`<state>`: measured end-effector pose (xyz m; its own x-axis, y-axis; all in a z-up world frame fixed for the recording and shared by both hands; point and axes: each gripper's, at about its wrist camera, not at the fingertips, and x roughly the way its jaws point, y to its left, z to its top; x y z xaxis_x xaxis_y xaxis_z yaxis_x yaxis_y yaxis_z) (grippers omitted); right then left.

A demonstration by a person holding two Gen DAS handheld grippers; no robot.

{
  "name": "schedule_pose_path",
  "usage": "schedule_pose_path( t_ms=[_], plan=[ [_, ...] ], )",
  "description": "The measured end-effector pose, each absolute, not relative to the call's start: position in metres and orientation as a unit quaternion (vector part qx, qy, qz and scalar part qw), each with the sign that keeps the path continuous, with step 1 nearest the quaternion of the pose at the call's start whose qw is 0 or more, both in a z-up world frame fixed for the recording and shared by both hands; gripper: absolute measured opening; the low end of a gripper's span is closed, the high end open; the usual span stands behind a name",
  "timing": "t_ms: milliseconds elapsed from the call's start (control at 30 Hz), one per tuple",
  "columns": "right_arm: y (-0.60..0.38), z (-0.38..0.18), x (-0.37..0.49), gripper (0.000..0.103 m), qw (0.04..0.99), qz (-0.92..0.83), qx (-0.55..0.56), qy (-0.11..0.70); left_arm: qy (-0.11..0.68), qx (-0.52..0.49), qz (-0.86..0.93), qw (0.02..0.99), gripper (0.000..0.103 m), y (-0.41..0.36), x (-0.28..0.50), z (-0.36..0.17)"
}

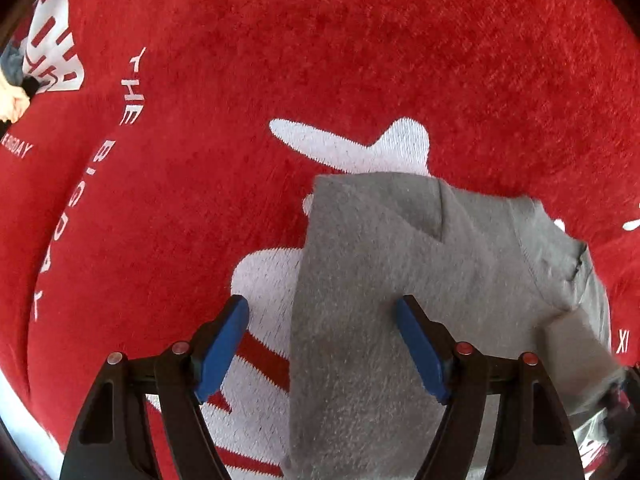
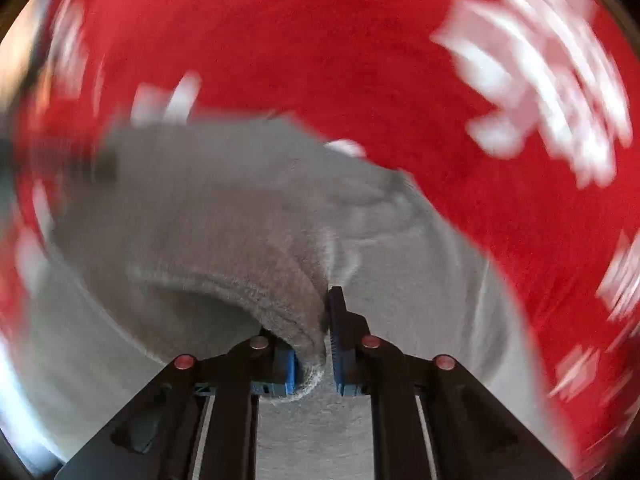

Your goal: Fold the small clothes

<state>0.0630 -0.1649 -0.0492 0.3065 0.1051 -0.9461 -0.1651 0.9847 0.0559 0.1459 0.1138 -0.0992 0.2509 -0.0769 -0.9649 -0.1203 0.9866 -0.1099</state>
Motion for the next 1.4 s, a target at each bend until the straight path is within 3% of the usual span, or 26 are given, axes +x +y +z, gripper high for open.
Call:
schedule_pose_path(
  t_ms=[33,67,100,133,167,267,333,533,600,700,1033,1400],
  plan=[
    [-0.194,-0.050,0.065,0.014,0.805,0.070,0.059,0.586,0.610,-0.077,0.014,0.788,0.072,0.114,0.145,-0.100],
    [-0.217,-0.056,0.064,0.022,0.795,0.057,0.124,0.591,0.607,-0.073,0.014,0.791,0.072,0.113,0.144,-0.100],
    [-0.239,-0.067,0.061,0.038,0.776,0.048,0.188,0.601,0.603,-0.069,0.016,0.794,0.072,0.112,0.143,-0.100],
    [-0.258,-0.080,0.056,0.046,0.751,0.036,0.244,0.612,0.601,-0.066,0.019,0.796,0.071,0.112,0.143,-0.100],
    [-0.273,-0.091,0.048,0.042,0.734,0.021,0.288,0.615,0.598,-0.065,0.023,0.798,0.069,0.112,0.144,-0.099],
    [-0.298,-0.098,0.040,0.009,0.718,0.000,0.349,0.601,0.594,-0.065,0.037,0.801,0.068,0.111,0.142,-0.098],
    [-0.306,-0.098,0.044,0.009,0.717,0.006,0.379,0.585,0.591,-0.057,0.047,0.803,0.068,0.111,0.143,-0.098],
    [-0.324,-0.095,0.034,0.013,0.726,-0.020,0.344,0.595,0.595,-0.018,0.076,0.800,0.068,0.112,0.136,-0.084],
    [-0.333,-0.087,0.024,0.032,0.731,-0.040,0.327,0.597,0.595,0.002,0.068,0.801,0.068,0.103,0.129,-0.075],
    [-0.340,-0.077,0.007,0.046,0.731,-0.050,0.320,0.601,0.592,0.030,0.049,0.804,0.068,0.090,0.111,-0.061],
    [-0.362,-0.068,-0.067,0.047,0.701,-0.054,0.350,0.619,0.602,0.069,-0.045,0.794,0.068,-0.003,0.072,-0.045],
    [-0.408,-0.064,-0.129,0.047,0.690,-0.083,0.400,0.598,0.586,0.070,-0.153,0.793,0.068,-0.168,0.074,-0.043]
  ],
)
